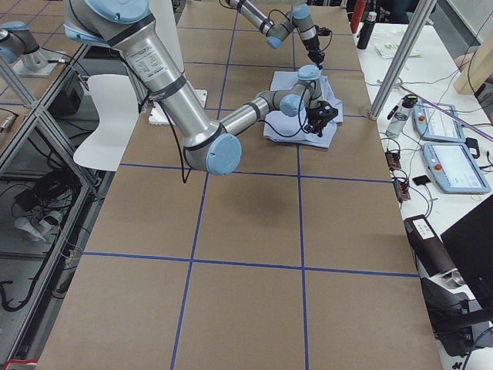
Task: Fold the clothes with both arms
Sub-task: 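Release the hem over the collar and raise both grippers away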
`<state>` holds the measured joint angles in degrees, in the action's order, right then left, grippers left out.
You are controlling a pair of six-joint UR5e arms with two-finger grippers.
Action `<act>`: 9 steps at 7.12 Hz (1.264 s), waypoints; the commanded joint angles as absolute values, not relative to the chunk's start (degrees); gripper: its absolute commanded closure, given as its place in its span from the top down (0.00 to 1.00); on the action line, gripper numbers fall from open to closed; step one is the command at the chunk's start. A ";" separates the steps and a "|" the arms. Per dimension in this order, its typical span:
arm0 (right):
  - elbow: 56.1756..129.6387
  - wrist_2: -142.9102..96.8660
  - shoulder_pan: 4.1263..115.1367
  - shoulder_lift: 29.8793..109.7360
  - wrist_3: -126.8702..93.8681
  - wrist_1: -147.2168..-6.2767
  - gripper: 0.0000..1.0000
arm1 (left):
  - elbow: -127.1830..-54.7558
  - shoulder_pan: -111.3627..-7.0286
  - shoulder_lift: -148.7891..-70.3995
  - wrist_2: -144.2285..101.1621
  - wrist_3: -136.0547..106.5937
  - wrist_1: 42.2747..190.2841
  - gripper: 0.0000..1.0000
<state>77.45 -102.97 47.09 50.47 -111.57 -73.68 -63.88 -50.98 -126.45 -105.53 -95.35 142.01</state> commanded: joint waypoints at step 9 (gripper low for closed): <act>103.88 -100.04 33.60 66.96 -117.24 -73.13 1.00 | -78.31 -60.38 -118.57 -114.87 -82.53 140.54 1.00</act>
